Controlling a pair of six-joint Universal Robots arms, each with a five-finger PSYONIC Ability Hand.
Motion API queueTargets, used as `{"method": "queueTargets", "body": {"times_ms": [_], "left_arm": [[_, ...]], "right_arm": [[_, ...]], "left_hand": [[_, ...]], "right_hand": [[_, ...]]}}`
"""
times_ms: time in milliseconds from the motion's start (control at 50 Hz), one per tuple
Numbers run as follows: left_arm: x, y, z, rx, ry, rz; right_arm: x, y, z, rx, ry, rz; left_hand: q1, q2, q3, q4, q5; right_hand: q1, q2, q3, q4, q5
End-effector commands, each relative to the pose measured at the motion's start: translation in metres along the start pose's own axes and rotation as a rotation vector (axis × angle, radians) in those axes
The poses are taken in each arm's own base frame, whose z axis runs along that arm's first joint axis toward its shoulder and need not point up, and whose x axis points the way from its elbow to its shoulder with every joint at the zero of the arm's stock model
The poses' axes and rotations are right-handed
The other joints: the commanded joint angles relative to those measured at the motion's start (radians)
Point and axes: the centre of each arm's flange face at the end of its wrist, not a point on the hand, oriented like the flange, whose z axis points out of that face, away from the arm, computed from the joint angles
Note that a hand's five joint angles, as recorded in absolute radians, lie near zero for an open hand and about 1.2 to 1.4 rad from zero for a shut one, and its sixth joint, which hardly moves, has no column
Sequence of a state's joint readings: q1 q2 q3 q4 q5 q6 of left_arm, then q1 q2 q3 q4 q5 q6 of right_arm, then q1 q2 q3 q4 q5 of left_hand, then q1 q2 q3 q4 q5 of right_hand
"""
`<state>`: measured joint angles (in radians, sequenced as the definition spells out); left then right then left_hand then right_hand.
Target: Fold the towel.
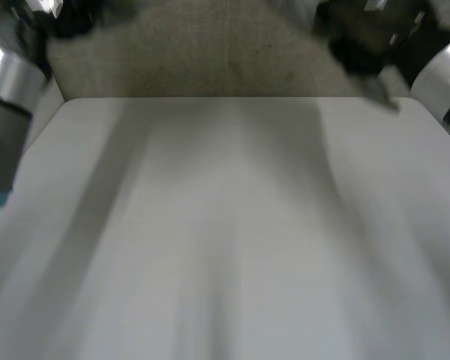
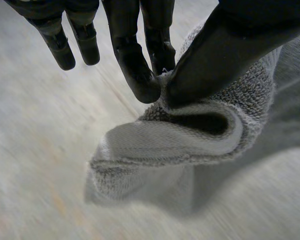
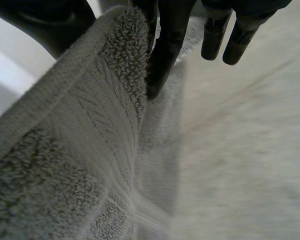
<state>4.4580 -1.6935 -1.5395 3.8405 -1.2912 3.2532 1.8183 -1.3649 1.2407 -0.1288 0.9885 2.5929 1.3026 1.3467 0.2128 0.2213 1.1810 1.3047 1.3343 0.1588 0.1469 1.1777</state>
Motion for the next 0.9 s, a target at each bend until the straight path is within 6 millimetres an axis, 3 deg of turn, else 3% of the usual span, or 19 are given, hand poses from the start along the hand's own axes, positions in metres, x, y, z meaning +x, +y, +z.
{"method": "queueTargets", "body": {"times_ms": [20, 40, 60, 80, 120, 140, 180, 280, 420, 500, 640, 660, 680, 700, 720, 740, 760, 900], "left_arm": [[0.01, 0.077, -0.043, -0.26, 0.039, -0.052], [0.015, 0.094, -0.056, -0.322, 0.044, -0.066], [0.018, 0.109, -0.07, -0.381, 0.048, -0.072], [0.018, 0.109, -0.07, -0.382, 0.048, -0.072], [0.026, 0.131, -0.093, -0.477, 0.067, -0.059], [0.026, 0.132, -0.093, -0.478, 0.067, -0.059], [0.034, 0.148, -0.113, -0.558, 0.1, -0.019], [0.045, 0.161, -0.14, -0.671, 0.19, 0.05], [0.039, 0.16, -0.151, -0.761, 0.231, 0.087], [0.027, 0.14, -0.139, -0.733, 0.201, 0.103], [0.023, 0.12, -0.132, -0.688, 0.185, 0.127], [0.023, 0.117, -0.131, -0.686, 0.18, 0.127], [0.023, 0.117, -0.131, -0.686, 0.18, 0.127], [0.022, 0.116, -0.131, -0.691, 0.177, 0.126], [0.022, 0.116, -0.132, -0.705, 0.179, 0.125], [0.022, 0.116, -0.132, -0.705, 0.179, 0.125], [0.021, 0.116, -0.134, -0.729, 0.178, 0.117], [0.026, 0.114, -0.148, -0.846, 0.197, 0.072]], "right_arm": [[-0.067, 0.046, -0.031, -0.123, -0.282, 0.063], [-0.067, 0.046, -0.031, -0.123, -0.282, 0.063], [-0.081, 0.059, -0.038, -0.158, -0.322, 0.058], [-0.081, 0.059, -0.038, -0.158, -0.322, 0.058], [-0.106, 0.081, -0.053, -0.22, -0.391, 0.028], [-0.106, 0.081, -0.053, -0.22, -0.391, 0.028], [-0.132, 0.101, -0.071, -0.287, -0.474, 0.031], [-0.154, 0.119, -0.09, -0.38, -0.566, 0.022], [-0.146, 0.124, -0.096, -0.454, -0.563, 0.029], [-0.135, 0.111, -0.095, -0.44, -0.536, 0.009], [-0.124, 0.096, -0.092, -0.441, -0.471, 0.091], [-0.122, 0.093, -0.093, -0.448, -0.456, 0.124], [-0.122, 0.093, -0.093, -0.448, -0.456, 0.125], [-0.12, 0.092, -0.092, -0.459, -0.438, 0.154], [-0.118, 0.092, -0.092, -0.474, -0.418, 0.182], [-0.118, 0.092, -0.092, -0.474, -0.418, 0.183], [-0.116, 0.093, -0.092, -0.497, -0.397, 0.21], [-0.115, 0.096, -0.098, -0.606, -0.345, 0.311]], "left_hand": [[0.094, 0.05, -0.038, -0.047, 0.041], [0.094, 0.05, -0.038, -0.047, 0.041], [0.094, 0.05, -0.038, -0.047, 0.041], [0.094, 0.05, -0.038, -0.047, 0.041], [0.094, 0.05, -0.038, -0.047, 0.041], [0.094, 0.05, -0.038, -0.047, 0.041], [0.094, 0.05, -0.038, -0.047, 0.041], [0.094, 0.05, -0.038, -0.047, 0.041], [0.094, 0.05, -0.038, -0.047, 0.041], [0.094, 0.05, -0.038, -0.047, 0.041], [0.088, 0.044, -0.038, -0.047, 0.035], [-0.089, -0.133, -0.038, -0.047, -0.142], [-0.091, -0.135, -0.038, -0.047, -0.144], [-0.448, -0.492, -0.038, -0.047, -0.501], [-0.888, -0.932, -0.038, -0.047, -0.941], [-0.892, -0.936, -0.038, -0.047, -0.945], [-1.116, -1.16, -0.038, -0.047, -1.169], [-1.124, -1.168, -0.038, -0.047, -1.177]], "right_hand": [[0.092, 0.062, 0.016, 0.028, 0.044], [0.092, 0.062, 0.016, 0.028, 0.044], [0.092, 0.062, 0.016, 0.028, 0.044], [0.092, 0.062, 0.016, 0.028, 0.044], [0.092, 0.062, 0.016, 0.028, 0.044], [0.092, 0.062, 0.016, 0.028, 0.044], [0.092, 0.062, 0.016, 0.028, 0.044], [0.092, 0.062, 0.016, 0.028, 0.044], [0.092, 0.062, 0.016, 0.028, 0.044], [0.092, 0.062, 0.016, 0.028, 0.044], [0.092, 0.062, 0.016, 0.028, 0.044], [0.092, 0.062, 0.016, 0.028, 0.044], [0.092, 0.062, 0.016, 0.028, 0.044], [-0.277, -0.306, 0.016, 0.028, -0.324], [-1.123, -1.153, 0.016, 0.028, -1.171], [-1.132, -1.161, 0.016, 0.028, -1.178], [-1.277, -1.307, 0.016, 0.028, -1.178], [-1.305, -1.334, 0.016, 0.028, -1.178]]}}
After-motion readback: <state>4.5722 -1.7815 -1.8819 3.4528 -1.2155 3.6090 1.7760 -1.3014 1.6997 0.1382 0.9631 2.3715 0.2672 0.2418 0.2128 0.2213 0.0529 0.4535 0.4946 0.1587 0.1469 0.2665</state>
